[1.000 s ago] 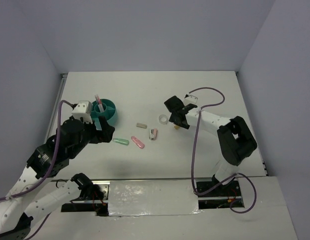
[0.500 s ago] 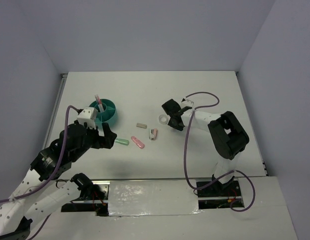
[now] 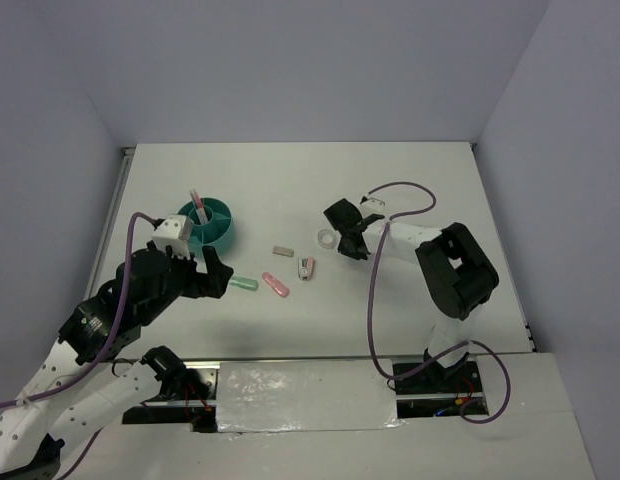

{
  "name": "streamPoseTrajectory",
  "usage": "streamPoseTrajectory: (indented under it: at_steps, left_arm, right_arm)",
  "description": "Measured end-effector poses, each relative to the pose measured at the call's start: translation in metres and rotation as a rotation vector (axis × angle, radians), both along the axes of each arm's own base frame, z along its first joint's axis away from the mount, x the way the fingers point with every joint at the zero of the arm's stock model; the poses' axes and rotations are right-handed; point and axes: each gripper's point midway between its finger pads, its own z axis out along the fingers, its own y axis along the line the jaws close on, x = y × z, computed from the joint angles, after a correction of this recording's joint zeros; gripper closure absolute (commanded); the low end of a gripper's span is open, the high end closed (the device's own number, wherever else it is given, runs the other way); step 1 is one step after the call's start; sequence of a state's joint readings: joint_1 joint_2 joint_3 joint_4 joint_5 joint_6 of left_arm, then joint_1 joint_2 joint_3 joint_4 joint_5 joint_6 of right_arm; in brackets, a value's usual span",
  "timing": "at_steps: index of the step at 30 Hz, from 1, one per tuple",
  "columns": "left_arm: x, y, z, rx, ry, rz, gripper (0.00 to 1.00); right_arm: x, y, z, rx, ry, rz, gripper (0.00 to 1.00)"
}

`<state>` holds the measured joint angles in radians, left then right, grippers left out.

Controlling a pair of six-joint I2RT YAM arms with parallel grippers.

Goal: Sort the stationery into containers
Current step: Pick up the stationery from the center of the board.

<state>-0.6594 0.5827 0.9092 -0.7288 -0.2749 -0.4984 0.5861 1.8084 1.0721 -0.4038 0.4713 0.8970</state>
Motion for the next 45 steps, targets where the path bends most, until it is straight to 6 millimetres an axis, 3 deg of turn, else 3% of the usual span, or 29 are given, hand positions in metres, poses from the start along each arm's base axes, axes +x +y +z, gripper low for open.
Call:
streamPoseTrajectory:
  at_steps: [5, 8, 11, 13, 17, 19, 22, 25, 29, 35, 45]
  left_arm:
    - [0.001, 0.000, -0.001, -0.020, 0.012, 0.025, 0.01]
    - [0.005, -0.015, 0.002, -0.100, 0.026, 0.011, 0.01]
    - [0.006, -0.045, 0.003, -0.209, 0.027, -0.088, 0.03]
    - [0.004, -0.065, 0.006, -0.270, 0.012, -0.180, 0.03]
    - [-0.012, -0.098, 0.024, -0.360, -0.044, -0.400, 0.03]
    - [-0.026, -0.110, 0.041, -0.417, -0.096, -0.521, 0.05]
    - [-0.045, -0.117, 0.062, -0.481, -0.175, -0.644, 0.07]
    - [-0.066, -0.120, 0.084, -0.548, -0.256, -0.756, 0.10]
    - [-0.080, -0.120, 0.104, -0.590, -0.323, -0.830, 0.17]
    - [-0.076, -0.128, 0.098, -0.589, -0.291, -0.856, 0.29]
    - [-0.078, -0.138, 0.085, -0.601, -0.231, -0.910, 0.34]
  right_arm:
    - [-0.008, 0.014, 0.004, -0.012, -0.031, 0.150, 1.00]
    - [-0.045, 0.063, 0.026, 0.024, -0.103, 0.482, 1.00]
    - [-0.097, 0.125, 0.080, 0.188, -0.239, 0.826, 1.00]
    - [-0.123, 0.148, 0.131, 0.331, -0.372, 0.993, 1.00]
    - [-0.163, 0.159, 0.221, 0.563, -0.605, 1.226, 1.00]
    - [-0.188, 0.159, 0.252, 0.653, -0.678, 1.346, 1.00]
    - [-0.219, 0.156, 0.281, 0.740, -0.747, 1.480, 1.00]
    - [-0.238, 0.151, 0.296, 0.789, -0.779, 1.559, 1.00]
    - [-0.250, 0.153, 0.297, 0.824, -0.764, 1.616, 1.00]
    - [-0.265, 0.157, 0.296, 0.852, -0.742, 1.665, 1.00]
    - [-0.258, 0.161, 0.303, 0.829, -0.761, 1.648, 1.00]
